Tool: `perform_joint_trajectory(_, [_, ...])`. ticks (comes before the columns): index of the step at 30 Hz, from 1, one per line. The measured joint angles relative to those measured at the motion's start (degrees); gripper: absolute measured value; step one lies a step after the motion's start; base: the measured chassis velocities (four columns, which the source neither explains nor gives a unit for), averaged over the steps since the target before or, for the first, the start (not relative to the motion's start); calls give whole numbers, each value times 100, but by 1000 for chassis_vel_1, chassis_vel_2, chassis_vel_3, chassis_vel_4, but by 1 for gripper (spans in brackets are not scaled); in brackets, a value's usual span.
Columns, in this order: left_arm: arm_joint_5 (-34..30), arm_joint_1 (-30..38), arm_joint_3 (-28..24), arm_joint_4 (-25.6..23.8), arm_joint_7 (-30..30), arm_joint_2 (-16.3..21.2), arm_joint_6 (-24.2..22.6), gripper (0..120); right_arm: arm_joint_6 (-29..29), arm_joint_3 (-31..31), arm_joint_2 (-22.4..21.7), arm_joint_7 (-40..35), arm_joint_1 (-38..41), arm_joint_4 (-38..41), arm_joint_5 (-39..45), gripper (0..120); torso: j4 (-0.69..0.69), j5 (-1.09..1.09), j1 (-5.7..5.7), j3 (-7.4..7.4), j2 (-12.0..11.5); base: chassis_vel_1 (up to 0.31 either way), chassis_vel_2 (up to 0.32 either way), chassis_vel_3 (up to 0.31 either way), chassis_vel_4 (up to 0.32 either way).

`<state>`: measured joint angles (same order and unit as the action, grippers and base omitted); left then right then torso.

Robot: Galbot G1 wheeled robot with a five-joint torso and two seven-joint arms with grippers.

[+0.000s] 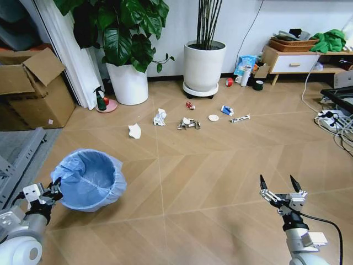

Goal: Pick up the trash bin and place the garbage on the floor into it.

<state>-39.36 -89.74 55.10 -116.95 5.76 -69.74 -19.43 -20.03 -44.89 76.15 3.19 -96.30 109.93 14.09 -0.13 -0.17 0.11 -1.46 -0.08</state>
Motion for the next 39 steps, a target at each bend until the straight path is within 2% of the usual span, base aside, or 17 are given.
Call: perform_joint_trajectory(39, [4, -11, -19, -36, -6, -9, 15, 0, -54, -63, -7, 59, -86, 98, 23, 100, -1, -3, 0, 0, 0, -83, 280, 87, -284])
